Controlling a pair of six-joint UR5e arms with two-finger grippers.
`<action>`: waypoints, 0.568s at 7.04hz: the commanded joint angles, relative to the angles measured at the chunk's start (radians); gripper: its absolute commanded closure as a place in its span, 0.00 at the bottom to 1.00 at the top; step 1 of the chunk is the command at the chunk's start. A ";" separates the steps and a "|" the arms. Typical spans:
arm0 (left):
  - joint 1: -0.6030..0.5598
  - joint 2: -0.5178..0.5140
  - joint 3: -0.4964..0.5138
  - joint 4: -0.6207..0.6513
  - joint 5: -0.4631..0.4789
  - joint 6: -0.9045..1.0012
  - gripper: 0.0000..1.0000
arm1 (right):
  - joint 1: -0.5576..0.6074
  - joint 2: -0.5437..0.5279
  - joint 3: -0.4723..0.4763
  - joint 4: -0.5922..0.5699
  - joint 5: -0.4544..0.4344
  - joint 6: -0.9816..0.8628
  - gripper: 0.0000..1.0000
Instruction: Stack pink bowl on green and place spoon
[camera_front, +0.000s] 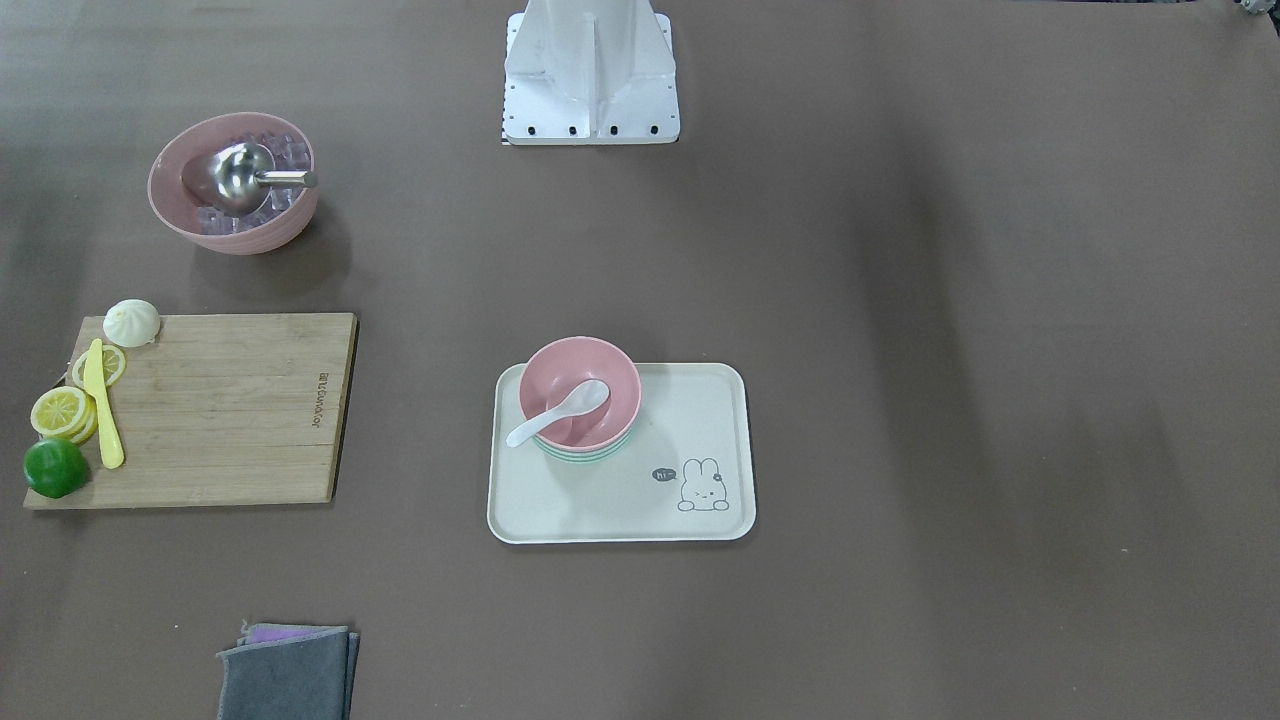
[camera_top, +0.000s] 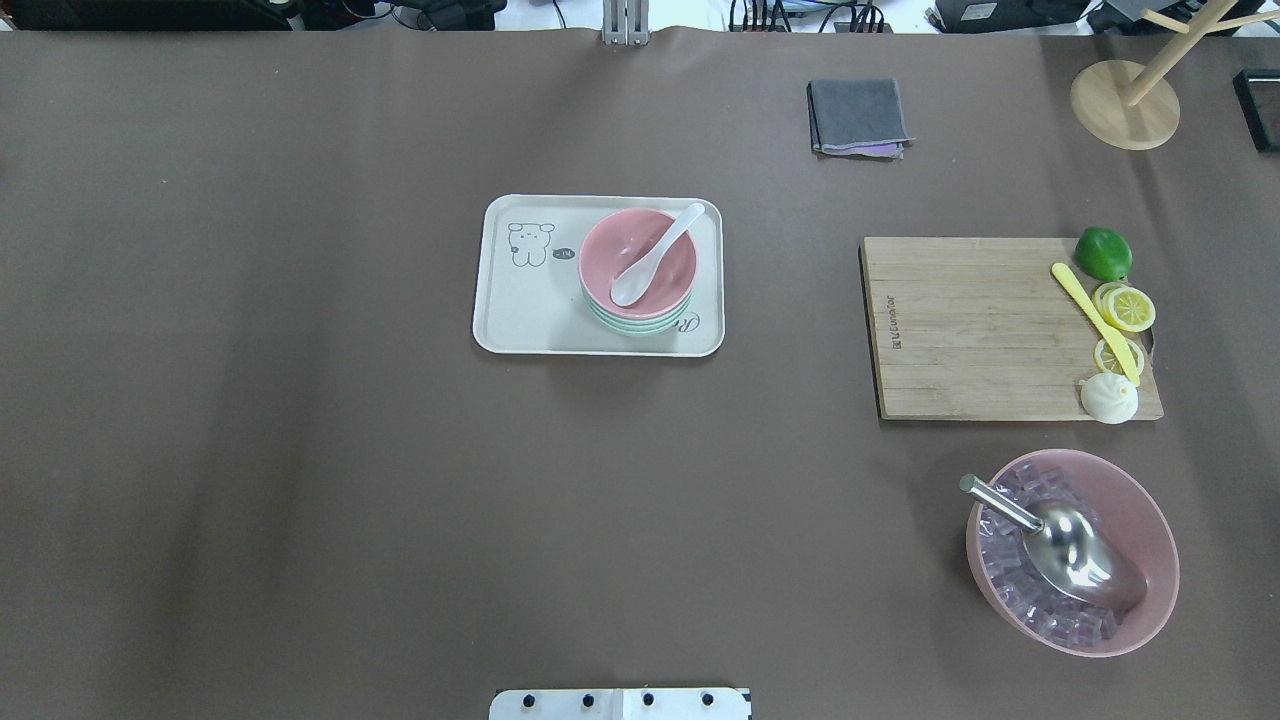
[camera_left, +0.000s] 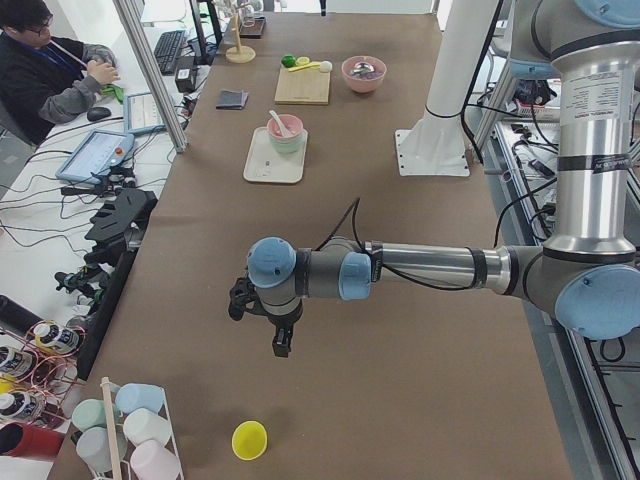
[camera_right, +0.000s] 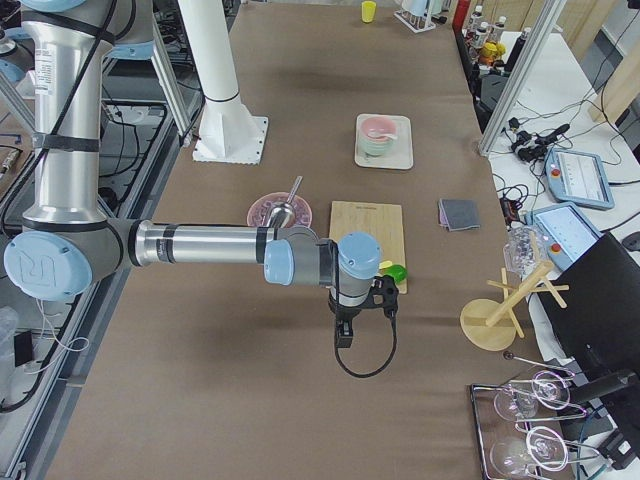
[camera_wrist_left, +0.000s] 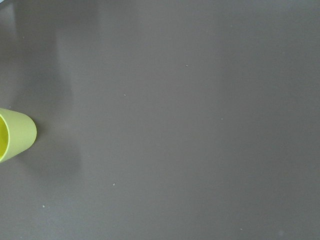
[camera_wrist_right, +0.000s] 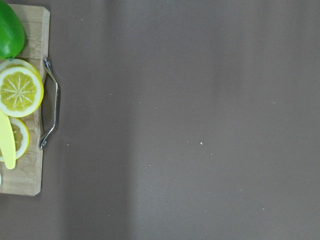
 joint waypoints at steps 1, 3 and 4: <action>0.000 0.001 -0.001 0.000 -0.001 -0.002 0.02 | 0.000 0.000 0.000 0.002 0.000 0.000 0.00; -0.002 0.001 0.000 0.000 -0.001 -0.002 0.02 | 0.000 0.000 0.000 0.002 -0.007 0.000 0.00; -0.002 0.012 -0.003 0.000 -0.003 -0.002 0.02 | 0.000 0.000 0.000 0.002 -0.009 0.000 0.00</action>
